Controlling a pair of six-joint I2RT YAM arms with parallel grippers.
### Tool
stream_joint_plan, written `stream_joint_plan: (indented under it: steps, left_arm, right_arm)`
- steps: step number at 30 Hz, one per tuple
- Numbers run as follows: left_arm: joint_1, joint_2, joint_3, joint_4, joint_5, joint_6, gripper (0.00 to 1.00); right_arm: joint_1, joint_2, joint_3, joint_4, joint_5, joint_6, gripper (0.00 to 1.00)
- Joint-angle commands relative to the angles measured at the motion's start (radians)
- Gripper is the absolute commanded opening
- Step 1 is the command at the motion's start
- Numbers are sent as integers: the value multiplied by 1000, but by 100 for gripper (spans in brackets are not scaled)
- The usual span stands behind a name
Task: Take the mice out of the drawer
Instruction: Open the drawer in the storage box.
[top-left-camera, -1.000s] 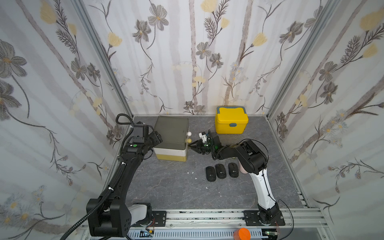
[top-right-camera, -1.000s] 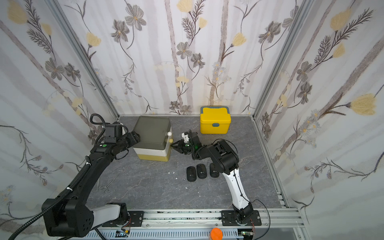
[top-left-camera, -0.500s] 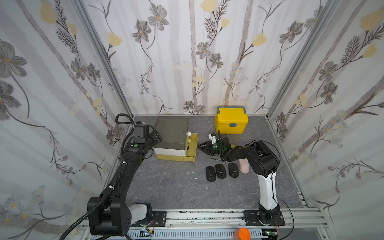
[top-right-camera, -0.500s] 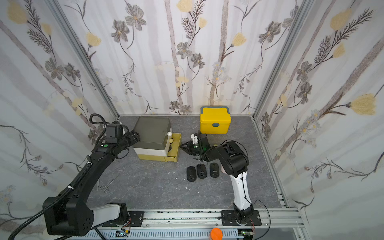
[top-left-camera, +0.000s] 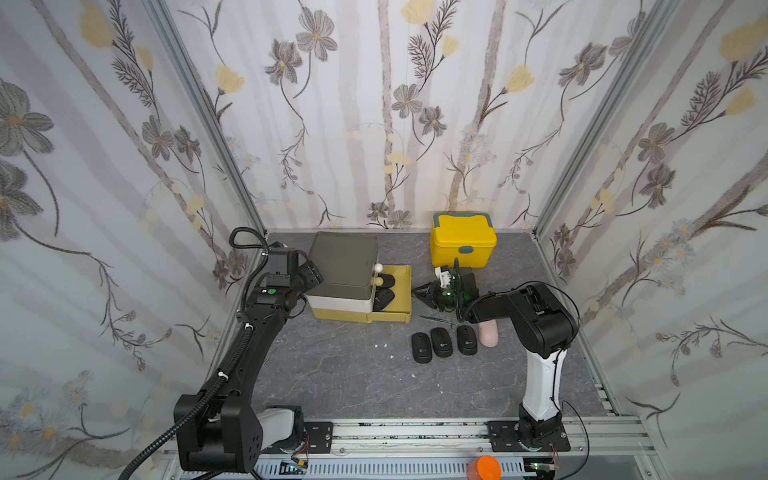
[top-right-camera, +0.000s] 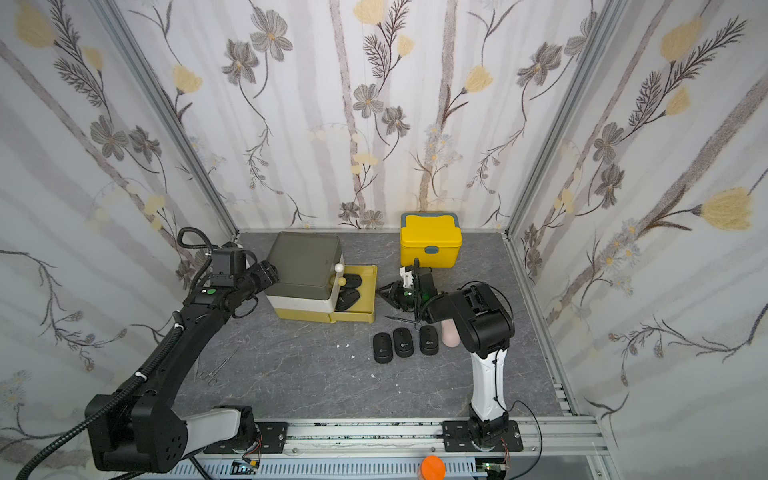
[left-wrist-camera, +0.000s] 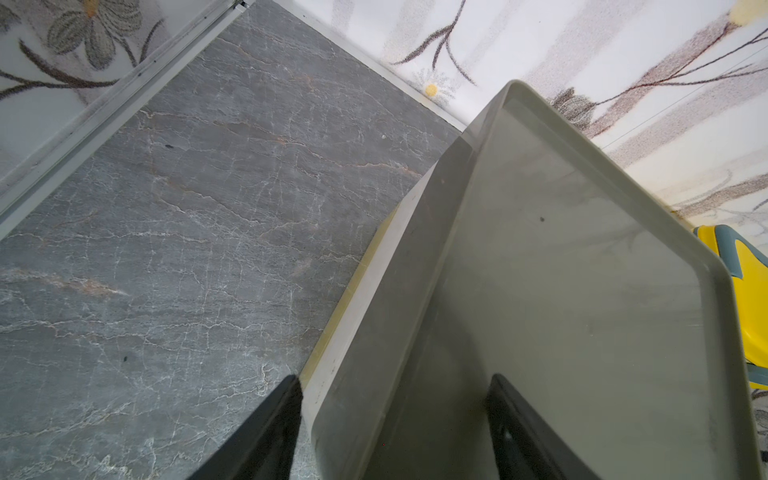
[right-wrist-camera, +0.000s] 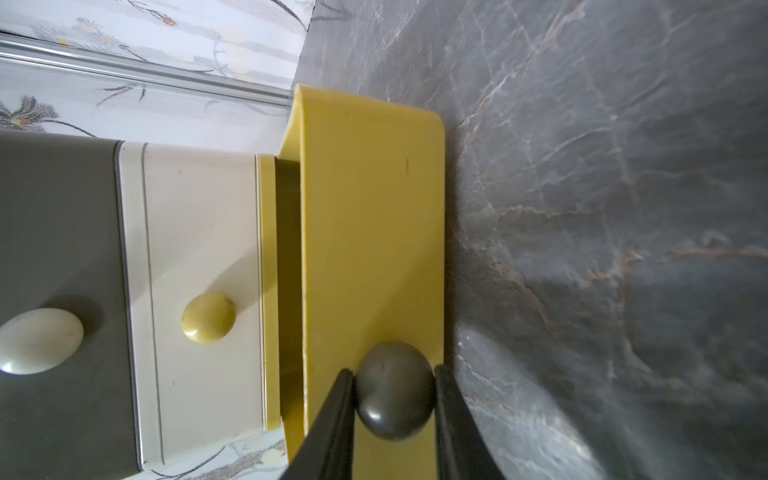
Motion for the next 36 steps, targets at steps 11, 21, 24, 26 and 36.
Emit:
stream_joint_plan:
  steps: [11,21,24,26,36]
  left_arm:
    - [2,-11,31,-79,-17,10,75]
    - [2,-60,126,-146,-8,47,85]
    - [2,-88,135,-154,29,52,87]
    - [2,-109,131,-152,49,49,88]
    - [4,-224,78,-164,123,36,91]
  right_arm:
    - [-31,-56,-3,-98,36,-76,31]
    - [-23,-194,84,-409,194,-241,57]
    - [10,-225,149,-561,284,-283,59]
    - [44,-236,192,-631,323,-299,60]
    - [265,-182,360,-767,480,-220,66]
